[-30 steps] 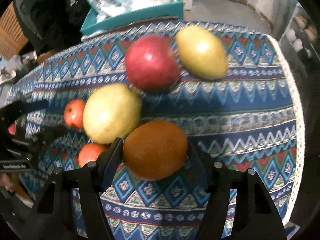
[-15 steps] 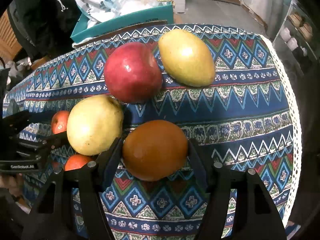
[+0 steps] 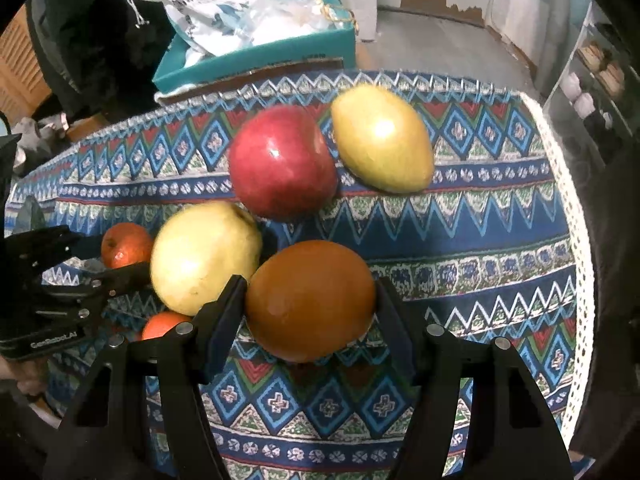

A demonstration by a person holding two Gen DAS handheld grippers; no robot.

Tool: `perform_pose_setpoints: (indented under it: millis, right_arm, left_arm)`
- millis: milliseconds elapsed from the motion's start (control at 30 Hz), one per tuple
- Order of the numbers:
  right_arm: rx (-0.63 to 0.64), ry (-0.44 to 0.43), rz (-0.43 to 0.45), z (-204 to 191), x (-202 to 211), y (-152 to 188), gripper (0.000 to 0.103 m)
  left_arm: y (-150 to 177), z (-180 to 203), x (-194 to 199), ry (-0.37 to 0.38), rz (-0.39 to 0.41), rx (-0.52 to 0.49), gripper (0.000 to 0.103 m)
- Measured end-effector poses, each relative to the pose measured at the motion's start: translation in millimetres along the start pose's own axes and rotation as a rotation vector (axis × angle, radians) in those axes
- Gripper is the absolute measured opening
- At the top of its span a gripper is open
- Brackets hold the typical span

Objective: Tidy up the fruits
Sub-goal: 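Grasp an orange with the left tool while the right tool grasps another orange, then lift the orange with the left tool while the right tool lifts its orange toward the bowl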

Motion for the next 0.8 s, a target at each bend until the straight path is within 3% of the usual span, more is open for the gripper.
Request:
perform_pose_setpoints:
  millis: [800]
  right_arm:
    - [0.090,-0.057,0.223,-63,92,-38,0.065]
  left_arm:
    - [-21,-10,128,-0.055,0.232,0.022,0.046]
Point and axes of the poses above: each gripper's, at about its wrist camera, not at the fingertips, and x roughly against the way its jaws point, z to its right, y to its underside, the point moved 1 cm from there along -x, roughly the way its jaws point, and after that the axes turned 10 degrees about z, right-handed, at the moved point
